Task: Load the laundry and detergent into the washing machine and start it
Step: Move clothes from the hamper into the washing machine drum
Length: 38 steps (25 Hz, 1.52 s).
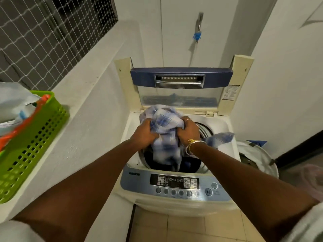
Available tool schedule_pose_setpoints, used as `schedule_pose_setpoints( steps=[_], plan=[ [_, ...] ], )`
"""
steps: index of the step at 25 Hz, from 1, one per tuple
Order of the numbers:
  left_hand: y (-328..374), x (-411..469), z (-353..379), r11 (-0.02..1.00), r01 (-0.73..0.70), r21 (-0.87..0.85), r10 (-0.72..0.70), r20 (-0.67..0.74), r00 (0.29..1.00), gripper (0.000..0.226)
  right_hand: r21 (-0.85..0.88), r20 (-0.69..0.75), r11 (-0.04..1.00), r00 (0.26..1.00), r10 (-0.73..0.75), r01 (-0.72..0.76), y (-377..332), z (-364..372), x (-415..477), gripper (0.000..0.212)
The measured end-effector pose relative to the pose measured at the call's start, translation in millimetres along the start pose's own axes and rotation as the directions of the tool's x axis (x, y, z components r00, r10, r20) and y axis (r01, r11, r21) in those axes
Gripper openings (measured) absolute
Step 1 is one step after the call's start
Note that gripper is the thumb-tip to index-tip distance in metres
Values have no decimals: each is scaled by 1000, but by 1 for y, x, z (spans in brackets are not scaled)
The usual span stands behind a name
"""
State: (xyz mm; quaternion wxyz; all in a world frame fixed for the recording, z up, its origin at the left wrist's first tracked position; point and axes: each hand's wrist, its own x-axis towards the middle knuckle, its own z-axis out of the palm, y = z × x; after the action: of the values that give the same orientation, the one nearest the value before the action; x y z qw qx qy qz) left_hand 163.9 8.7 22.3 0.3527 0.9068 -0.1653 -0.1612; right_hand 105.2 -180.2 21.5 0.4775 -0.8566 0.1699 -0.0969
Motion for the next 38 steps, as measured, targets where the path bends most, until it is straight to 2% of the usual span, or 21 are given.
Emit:
schedule_pose_setpoints(
  steps=[1, 3, 5, 7, 10, 14, 17, 20, 26, 30, 34, 38],
  plan=[
    [-11, 6, 11, 999, -2, 51, -4, 113, 994, 61, -131, 102, 985, 987, 123, -109, 16, 5, 1, 41],
    [-25, 11, 31, 993, -41, 114, 13, 234, 972, 58, -376, 235, 885, 896, 377, -273, 46, 13, -3, 63],
    [-29, 12, 46, 994, -28, 107, 2, 238, 971, 43, -372, 271, 862, 848, 455, -344, 67, 20, -9, 79],
    [-28, 15, 57, 990, -7, 143, -26, 222, 975, 44, -326, 269, 876, 854, 446, -355, 77, 22, -11, 83],
    [-21, 21, 65, 982, -27, 189, -13, 209, 978, 53, -302, 245, 896, 882, 403, -326, 80, 16, -8, 76],
    [4, 25, 74, 980, -62, 187, 23, 203, 979, 38, -220, 225, 924, 906, 359, -311, 78, -4, -10, 74],
    [31, 25, 88, 975, -86, 206, 46, 191, 980, 46, -169, 157, 943, 936, 315, -288, 80, -37, -17, 62],
    [67, 20, 110, 971, -130, 202, 98, 164, 982, 50, -116, 83, 958, 959, 271, -261, 85, -83, -28, 47],
    [175, 13, 170, 964, -226, 142, 198, 189, 962, 36, -76, -13, 958, 961, 276, -276, 131, -203, -45, 42],
    [255, 8, 230, 942, -290, 167, 254, 208, 945, 34, -78, -48, 955, 958, 282, -285, 171, -295, -54, 42],
    [319, 10, 286, 952, -280, 127, 245, 238, 940, 39, -131, -58, 948, 957, 286, -291, 209, -370, -52, 44],
    [352, 32, 325, 962, -246, 118, 211, 246, 946, 43, -159, -29, 931, 944, 328, -328, 241, -398, -28, 43]
  ],
)
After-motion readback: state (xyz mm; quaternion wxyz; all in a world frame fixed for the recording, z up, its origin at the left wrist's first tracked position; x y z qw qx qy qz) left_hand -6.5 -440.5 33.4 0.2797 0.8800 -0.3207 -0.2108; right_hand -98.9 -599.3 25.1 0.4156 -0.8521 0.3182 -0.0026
